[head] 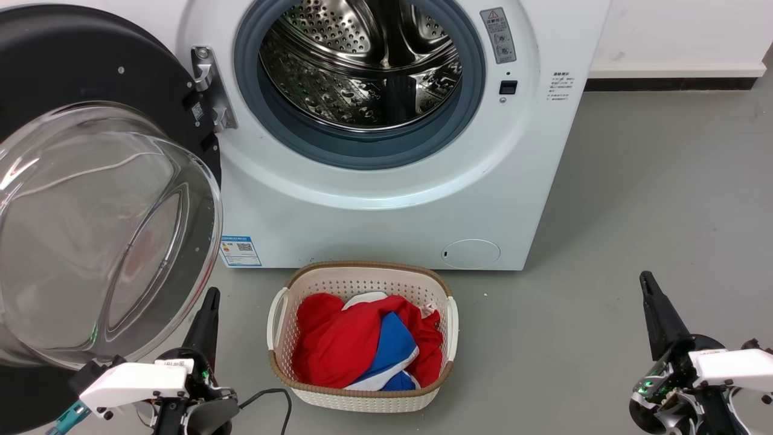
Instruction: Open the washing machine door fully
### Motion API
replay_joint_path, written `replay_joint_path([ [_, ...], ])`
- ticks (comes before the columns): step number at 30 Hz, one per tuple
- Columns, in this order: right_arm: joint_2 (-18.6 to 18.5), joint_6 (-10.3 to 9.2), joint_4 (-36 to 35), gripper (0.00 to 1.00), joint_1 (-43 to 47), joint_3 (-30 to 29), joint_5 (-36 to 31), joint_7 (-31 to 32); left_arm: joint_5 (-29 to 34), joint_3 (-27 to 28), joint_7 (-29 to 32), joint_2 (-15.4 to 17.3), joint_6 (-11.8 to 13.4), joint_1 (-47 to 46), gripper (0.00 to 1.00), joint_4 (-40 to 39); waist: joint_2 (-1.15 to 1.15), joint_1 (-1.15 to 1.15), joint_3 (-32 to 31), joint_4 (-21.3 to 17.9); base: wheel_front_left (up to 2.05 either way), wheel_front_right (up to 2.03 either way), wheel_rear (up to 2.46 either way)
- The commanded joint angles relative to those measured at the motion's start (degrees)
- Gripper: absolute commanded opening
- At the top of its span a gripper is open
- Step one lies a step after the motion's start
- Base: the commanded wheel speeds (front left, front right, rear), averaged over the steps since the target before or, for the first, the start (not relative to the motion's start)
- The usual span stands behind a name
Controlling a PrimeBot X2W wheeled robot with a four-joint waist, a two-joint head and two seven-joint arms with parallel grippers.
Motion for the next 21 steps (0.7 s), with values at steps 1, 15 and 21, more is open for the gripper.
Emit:
replay_joint_path([
  [1,0.2,0.0,0.2,0.0,-0.9,-0.1,1.1,0.2,-0.9,0.5,0.2,-0.1,-0.5,-0.6,0.0,0.1,0.0,0.0,0.0,0.0,0.0,0.0,0.0],
  [15,0.2,0.0,0.5,0.0,-0.9,-0.2,2.8,0.5,-2.2,1.1,0.7,-0.5,-0.9,-0.6,0.0,0.2,0.0,0.0,-0.1,0.2,0.0,0.0,0.0],
  [21,0.2,0.0,0.5,0.0,-0.9,-0.2,2.8,0.4,-2.1,1.2,0.8,-0.6,-0.9,-0.6,0.0,0.2,0.0,0.0,-0.1,0.2,0.0,0.0,0.0],
])
